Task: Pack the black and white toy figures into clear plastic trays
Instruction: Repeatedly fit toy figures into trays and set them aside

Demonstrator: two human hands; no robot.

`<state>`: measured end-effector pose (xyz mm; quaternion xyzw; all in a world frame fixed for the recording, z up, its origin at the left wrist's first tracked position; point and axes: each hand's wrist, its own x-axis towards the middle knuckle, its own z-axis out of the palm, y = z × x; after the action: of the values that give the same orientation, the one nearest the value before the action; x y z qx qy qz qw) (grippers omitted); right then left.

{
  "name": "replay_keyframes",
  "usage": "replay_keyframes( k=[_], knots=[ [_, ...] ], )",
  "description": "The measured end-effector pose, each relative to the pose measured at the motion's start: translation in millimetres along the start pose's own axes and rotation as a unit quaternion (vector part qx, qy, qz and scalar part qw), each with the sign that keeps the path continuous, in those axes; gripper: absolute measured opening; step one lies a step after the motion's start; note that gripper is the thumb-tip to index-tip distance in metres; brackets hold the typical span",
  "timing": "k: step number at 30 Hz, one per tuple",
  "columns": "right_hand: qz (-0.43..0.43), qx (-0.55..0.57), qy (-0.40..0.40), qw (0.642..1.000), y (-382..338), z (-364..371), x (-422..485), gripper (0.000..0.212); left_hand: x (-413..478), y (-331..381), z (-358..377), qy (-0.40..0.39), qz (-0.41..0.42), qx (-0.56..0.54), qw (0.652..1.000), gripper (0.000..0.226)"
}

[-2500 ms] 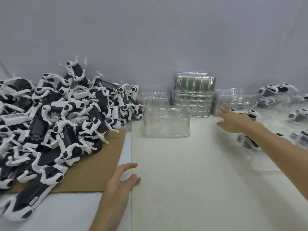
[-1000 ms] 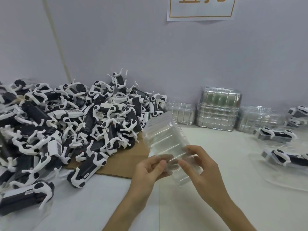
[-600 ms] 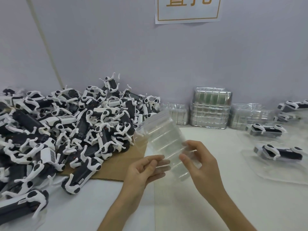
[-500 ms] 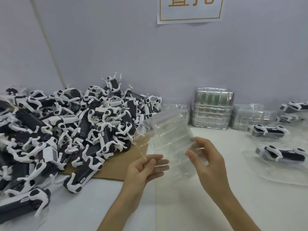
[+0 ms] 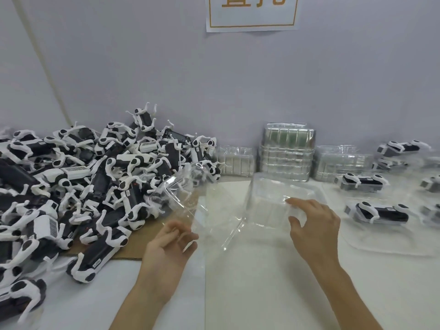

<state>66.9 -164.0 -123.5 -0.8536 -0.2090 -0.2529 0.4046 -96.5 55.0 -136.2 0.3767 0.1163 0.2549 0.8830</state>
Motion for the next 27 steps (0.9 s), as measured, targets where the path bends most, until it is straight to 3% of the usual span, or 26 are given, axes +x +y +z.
replay_keyframes(
  k=[3, 6, 10, 13, 18, 22, 27],
  knots=[
    [0.001, -0.007, -0.007, 1.0, 6, 2, 2, 0.049, -1, 1, 0, -0.003, -0.019, -0.03, 0.999, 0.02],
    [0.008, 0.057, 0.005, 0.998, 5, 1, 2, 0.053, -1, 1, 2, 0.008, -0.024, -0.034, 0.999, 0.024],
    [0.015, 0.08, 0.03, 0.996, -3, 2, -3, 0.037, -1, 2, 1, 0.02, -0.03, -0.041, 0.998, 0.022],
    [0.074, 0.087, -0.035, 0.993, -4, 7, -4, 0.031, -2, 4, 1, 0.025, -0.033, -0.054, 0.998, 0.022],
    [0.068, 0.072, -0.203, 0.974, 1, 9, -6, 0.035, -1, 4, 1, 0.025, -0.04, -0.065, 0.997, 0.021],
    [0.024, 0.191, -0.09, 0.977, -17, 9, -9, 0.04, -2, 3, 1, 0.02, -0.049, -0.031, 0.998, 0.022],
    [-0.162, 0.242, 0.03, 0.956, -48, 4, -24, 0.03, -4, 2, 6, -0.001, -0.073, 0.034, 0.997, 0.024]
  ],
)
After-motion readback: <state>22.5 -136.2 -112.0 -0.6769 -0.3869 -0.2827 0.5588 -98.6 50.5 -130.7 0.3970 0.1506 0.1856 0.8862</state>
